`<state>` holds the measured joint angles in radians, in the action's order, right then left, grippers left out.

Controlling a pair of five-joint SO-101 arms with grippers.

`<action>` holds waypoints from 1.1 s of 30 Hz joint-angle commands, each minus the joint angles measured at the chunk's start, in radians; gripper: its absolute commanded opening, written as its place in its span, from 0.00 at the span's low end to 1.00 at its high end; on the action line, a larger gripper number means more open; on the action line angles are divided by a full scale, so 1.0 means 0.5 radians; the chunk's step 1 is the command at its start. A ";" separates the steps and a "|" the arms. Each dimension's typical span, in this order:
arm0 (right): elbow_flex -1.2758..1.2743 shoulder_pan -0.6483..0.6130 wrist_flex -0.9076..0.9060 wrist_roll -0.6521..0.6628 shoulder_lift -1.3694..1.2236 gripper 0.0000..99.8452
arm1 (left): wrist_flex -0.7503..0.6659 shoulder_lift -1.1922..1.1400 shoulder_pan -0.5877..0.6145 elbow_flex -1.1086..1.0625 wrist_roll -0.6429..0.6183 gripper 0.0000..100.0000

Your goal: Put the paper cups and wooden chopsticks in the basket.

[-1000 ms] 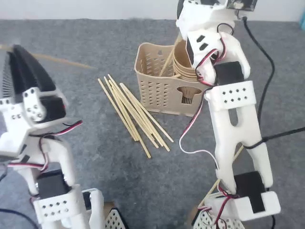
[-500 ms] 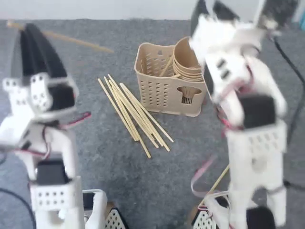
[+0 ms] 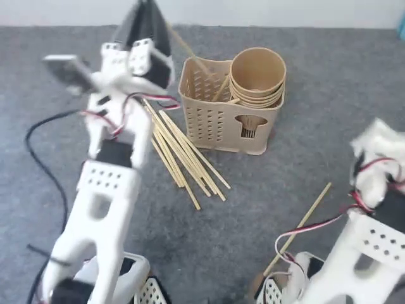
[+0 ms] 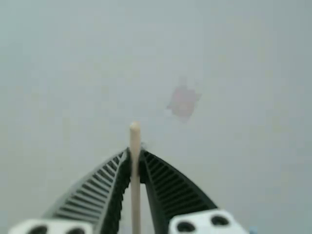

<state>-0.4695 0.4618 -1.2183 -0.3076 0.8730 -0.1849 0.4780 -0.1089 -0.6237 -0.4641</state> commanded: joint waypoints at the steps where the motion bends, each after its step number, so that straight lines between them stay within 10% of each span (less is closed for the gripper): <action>1: -0.522 0.124 0.287 0.092 0.195 0.13 | -0.083 -0.163 -0.025 0.106 0.166 0.01; 11: -1.227 -0.112 0.591 0.006 0.361 0.13 | -0.015 -0.264 -0.034 0.041 0.221 0.11; 17: -1.485 -0.281 0.723 -0.074 0.361 0.13 | 0.571 -0.261 -0.018 0.158 0.218 0.35; 33: -1.801 -0.345 1.094 -0.147 0.358 0.13 | 2.120 -0.261 0.252 0.741 0.209 0.36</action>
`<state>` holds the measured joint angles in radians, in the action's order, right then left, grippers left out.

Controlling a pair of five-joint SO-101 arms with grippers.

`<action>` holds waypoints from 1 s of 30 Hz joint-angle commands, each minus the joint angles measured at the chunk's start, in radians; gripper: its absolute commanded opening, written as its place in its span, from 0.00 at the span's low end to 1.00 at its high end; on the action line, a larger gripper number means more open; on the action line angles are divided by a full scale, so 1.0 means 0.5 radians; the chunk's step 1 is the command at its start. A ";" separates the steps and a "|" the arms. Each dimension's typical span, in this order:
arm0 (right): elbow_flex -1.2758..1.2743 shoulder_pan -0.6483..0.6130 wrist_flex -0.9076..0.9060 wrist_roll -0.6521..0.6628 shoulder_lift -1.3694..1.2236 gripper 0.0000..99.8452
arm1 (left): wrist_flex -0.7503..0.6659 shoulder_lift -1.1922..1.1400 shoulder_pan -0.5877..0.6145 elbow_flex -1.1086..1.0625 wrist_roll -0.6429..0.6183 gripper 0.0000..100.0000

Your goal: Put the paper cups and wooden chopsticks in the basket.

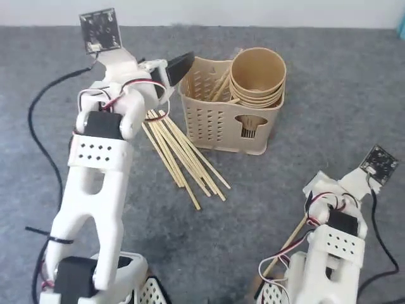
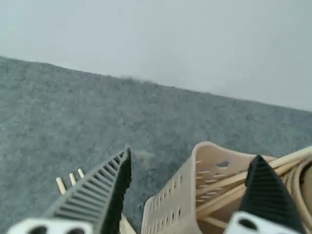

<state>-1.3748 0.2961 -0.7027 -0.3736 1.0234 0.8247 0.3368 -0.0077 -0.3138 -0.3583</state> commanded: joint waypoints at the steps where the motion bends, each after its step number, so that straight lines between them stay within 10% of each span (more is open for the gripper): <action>1: 0.006 -0.014 0.066 -0.015 0.057 0.13 | 0.144 0.021 0.068 0.121 -0.006 0.36; 12: 0.101 -0.146 0.204 -0.098 -0.149 0.13 | 0.555 0.018 0.270 -0.041 -0.233 0.36; 30: 0.601 0.097 -0.029 -0.160 -1.002 0.13 | -0.012 0.021 0.273 -0.870 -0.074 0.36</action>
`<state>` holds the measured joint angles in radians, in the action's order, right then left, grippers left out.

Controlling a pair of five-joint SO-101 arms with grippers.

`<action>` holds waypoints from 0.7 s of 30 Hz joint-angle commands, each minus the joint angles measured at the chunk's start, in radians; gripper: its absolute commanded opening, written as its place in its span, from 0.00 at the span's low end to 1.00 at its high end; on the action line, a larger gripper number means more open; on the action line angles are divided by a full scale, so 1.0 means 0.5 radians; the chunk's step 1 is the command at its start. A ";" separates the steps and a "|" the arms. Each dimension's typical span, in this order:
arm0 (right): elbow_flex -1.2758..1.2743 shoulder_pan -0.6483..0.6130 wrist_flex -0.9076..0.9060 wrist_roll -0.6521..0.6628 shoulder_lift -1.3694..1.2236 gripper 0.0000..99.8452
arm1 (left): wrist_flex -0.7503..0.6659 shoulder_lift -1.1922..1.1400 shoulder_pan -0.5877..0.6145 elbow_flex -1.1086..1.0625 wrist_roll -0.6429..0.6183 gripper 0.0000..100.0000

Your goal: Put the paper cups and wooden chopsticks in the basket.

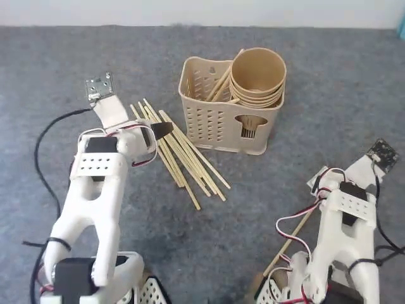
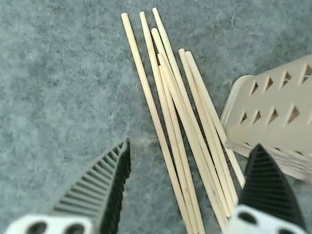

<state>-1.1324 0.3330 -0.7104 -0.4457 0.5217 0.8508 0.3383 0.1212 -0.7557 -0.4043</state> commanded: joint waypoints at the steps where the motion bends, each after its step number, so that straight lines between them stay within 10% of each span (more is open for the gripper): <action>1: 0.117 0.020 -0.002 -0.015 -0.020 0.13 | -0.064 0.018 0.015 0.011 0.018 0.36; 21: 0.503 0.051 -0.011 0.018 -0.677 0.01 | -0.068 -0.003 0.316 -0.066 0.009 0.36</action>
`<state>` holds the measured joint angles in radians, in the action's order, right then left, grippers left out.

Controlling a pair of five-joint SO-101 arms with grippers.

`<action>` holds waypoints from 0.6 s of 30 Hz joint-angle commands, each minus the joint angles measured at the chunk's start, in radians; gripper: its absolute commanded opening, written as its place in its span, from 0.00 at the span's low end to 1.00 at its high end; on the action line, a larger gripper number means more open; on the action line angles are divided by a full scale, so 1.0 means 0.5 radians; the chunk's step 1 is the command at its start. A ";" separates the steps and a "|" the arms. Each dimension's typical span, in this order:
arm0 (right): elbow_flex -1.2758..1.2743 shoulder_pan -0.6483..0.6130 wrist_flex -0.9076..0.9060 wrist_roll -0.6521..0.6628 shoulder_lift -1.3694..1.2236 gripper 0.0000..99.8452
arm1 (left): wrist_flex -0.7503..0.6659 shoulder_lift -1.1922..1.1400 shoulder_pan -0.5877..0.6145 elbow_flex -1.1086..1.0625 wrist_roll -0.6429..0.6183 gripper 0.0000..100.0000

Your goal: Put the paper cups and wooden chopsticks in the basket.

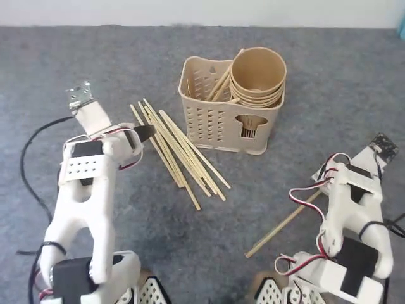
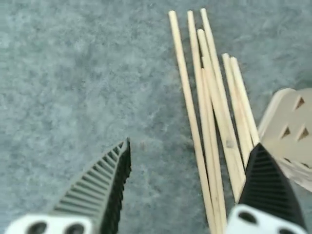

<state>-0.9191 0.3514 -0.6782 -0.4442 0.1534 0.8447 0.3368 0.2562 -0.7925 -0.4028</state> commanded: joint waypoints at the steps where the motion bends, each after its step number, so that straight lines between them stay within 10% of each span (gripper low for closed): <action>1: 0.077 0.029 -0.121 0.015 0.106 0.01 | -0.055 0.000 0.058 0.008 0.006 0.36; 18: -0.801 -0.014 0.180 0.031 1.456 0.01 | -0.025 -0.635 0.068 0.548 -0.242 0.33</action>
<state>-1.2919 0.3590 -0.6168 -0.4442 0.7534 0.7818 0.1235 0.2869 -0.6774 -0.5086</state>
